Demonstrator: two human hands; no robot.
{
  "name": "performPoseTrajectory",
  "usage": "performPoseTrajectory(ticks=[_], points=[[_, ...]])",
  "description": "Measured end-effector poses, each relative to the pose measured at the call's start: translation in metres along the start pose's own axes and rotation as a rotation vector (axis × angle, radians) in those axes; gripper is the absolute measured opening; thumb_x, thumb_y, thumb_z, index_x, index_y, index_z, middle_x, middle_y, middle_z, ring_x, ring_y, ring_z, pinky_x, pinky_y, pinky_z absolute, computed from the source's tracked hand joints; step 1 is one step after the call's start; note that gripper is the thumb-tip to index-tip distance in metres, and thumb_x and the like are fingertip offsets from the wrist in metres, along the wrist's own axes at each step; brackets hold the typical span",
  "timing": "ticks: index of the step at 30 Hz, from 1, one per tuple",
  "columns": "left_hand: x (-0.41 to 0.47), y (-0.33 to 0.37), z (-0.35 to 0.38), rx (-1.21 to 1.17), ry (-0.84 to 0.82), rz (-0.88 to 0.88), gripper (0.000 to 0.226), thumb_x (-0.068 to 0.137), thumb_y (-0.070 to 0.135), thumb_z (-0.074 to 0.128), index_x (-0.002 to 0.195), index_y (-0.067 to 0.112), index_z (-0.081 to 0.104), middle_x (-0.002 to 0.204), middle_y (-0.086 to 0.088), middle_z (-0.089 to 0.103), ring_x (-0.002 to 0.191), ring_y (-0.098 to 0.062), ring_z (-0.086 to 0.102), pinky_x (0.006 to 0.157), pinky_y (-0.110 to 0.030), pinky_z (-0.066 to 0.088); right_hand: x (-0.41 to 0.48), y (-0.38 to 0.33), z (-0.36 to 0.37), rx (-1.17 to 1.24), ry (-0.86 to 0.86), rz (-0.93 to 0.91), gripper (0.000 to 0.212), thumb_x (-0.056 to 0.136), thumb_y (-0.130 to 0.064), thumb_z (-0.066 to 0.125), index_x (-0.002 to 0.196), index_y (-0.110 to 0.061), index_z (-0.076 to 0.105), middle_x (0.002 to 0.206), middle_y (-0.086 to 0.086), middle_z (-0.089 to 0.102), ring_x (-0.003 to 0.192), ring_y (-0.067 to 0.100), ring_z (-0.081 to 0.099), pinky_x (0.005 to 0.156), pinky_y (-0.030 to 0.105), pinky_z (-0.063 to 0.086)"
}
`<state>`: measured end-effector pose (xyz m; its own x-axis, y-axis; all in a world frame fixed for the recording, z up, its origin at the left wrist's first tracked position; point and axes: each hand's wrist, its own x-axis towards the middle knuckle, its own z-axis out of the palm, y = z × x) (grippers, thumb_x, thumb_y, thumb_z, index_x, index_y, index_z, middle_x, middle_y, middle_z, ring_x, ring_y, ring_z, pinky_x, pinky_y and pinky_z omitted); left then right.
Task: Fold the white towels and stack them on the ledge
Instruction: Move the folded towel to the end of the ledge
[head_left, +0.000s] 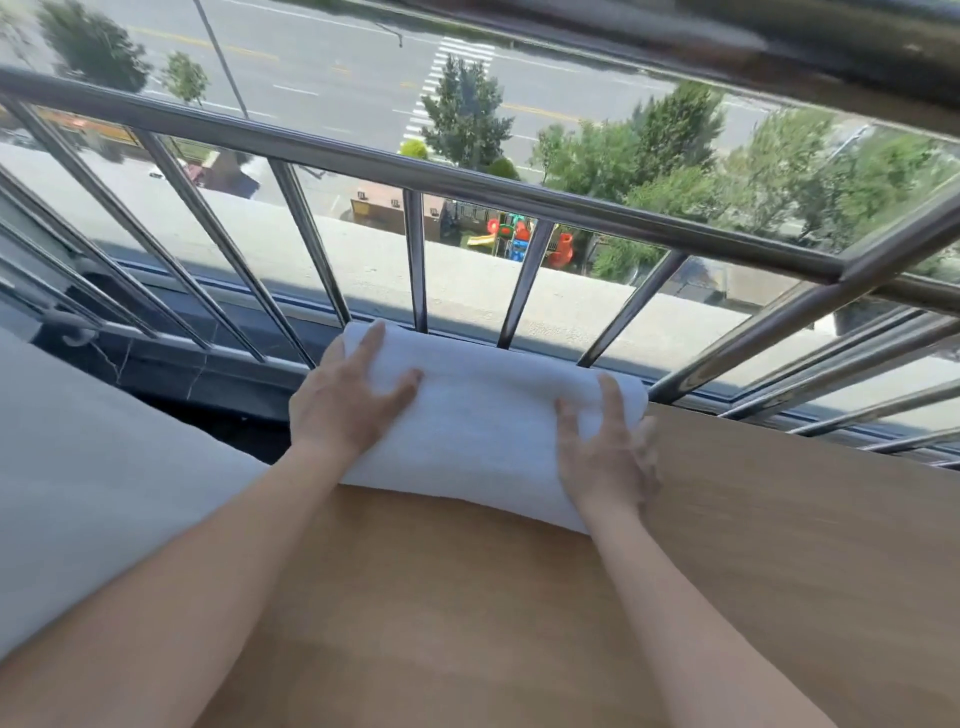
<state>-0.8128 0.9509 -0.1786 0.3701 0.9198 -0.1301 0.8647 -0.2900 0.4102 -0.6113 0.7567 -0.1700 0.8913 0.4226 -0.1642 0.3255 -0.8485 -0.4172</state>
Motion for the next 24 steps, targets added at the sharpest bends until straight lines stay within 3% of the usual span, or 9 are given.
performPoseTrajectory(ticks=[7, 11, 14, 18, 20, 24], points=[[-0.003, 0.002, -0.004, 0.039, -0.026, -0.026, 0.082, 0.075, 0.092, 0.026, 0.148, 0.057, 0.013, 0.160, -0.001, 0.029, 0.135, -0.031, 0.045, 0.096, -0.049, 0.043, 0.001, -0.001, 0.002, -0.019, -0.003, 0.008, 0.060, 0.087, -0.081, 0.023, 0.142, -0.058, 0.019, 0.138, 0.014, 0.037, 0.115, 0.039, 0.049, 0.093, 0.050, 0.038], [-0.009, 0.011, -0.011, 0.188, -0.030, 0.007, 0.080, 0.082, 0.087, 0.021, 0.153, 0.049, 0.015, 0.166, -0.007, 0.013, 0.149, -0.031, 0.021, 0.114, -0.052, 0.026, 0.000, -0.001, -0.004, -0.030, -0.054, 0.017, 0.058, 0.090, -0.078, 0.023, 0.144, -0.057, 0.016, 0.144, 0.015, 0.032, 0.120, 0.040, 0.047, 0.097, 0.050, 0.036], [-0.022, 0.020, -0.015, 0.217, 0.007, 0.089, 0.063, 0.098, 0.066, 0.026, 0.154, 0.038, 0.020, 0.166, -0.012, 0.007, 0.152, -0.029, 0.006, 0.121, -0.050, 0.008, -0.006, 0.001, -0.012, 0.037, -0.094, -0.020, 0.058, 0.092, -0.072, 0.031, 0.145, -0.057, 0.013, 0.153, 0.015, 0.024, 0.131, 0.040, 0.039, 0.103, 0.054, 0.035], [-0.044, 0.029, -0.014, 0.053, 0.062, 0.345, 0.045, 0.103, 0.027, 0.040, 0.147, 0.022, 0.047, 0.160, -0.013, 0.031, 0.150, -0.032, 0.021, 0.121, -0.048, 0.012, -0.030, 0.015, -0.026, 0.235, -0.017, -0.165, 0.056, 0.096, -0.051, 0.050, 0.148, -0.047, 0.028, 0.153, 0.007, 0.021, 0.137, 0.028, 0.035, 0.103, 0.054, 0.041], [-0.061, 0.041, -0.006, 0.021, 0.021, 0.383, 0.047, 0.103, 0.031, 0.041, 0.149, 0.022, 0.046, 0.159, -0.012, 0.033, 0.149, -0.033, 0.022, 0.121, -0.049, 0.014, -0.045, 0.029, -0.032, 0.226, -0.037, -0.217, 0.054, 0.097, -0.047, 0.052, 0.148, -0.043, 0.032, 0.153, 0.005, 0.021, 0.140, 0.025, 0.030, 0.106, 0.049, 0.040], [-0.094, 0.077, 0.014, 0.176, -0.111, 0.429, 0.061, 0.100, 0.055, 0.028, 0.156, 0.031, 0.027, 0.166, -0.005, 0.017, 0.153, -0.031, 0.004, 0.120, -0.050, -0.005, -0.074, 0.061, -0.048, 0.160, -0.101, -0.249, 0.051, 0.098, -0.043, 0.050, 0.145, -0.047, 0.030, 0.151, -0.002, 0.017, 0.135, 0.021, 0.033, 0.104, 0.039, 0.038]])
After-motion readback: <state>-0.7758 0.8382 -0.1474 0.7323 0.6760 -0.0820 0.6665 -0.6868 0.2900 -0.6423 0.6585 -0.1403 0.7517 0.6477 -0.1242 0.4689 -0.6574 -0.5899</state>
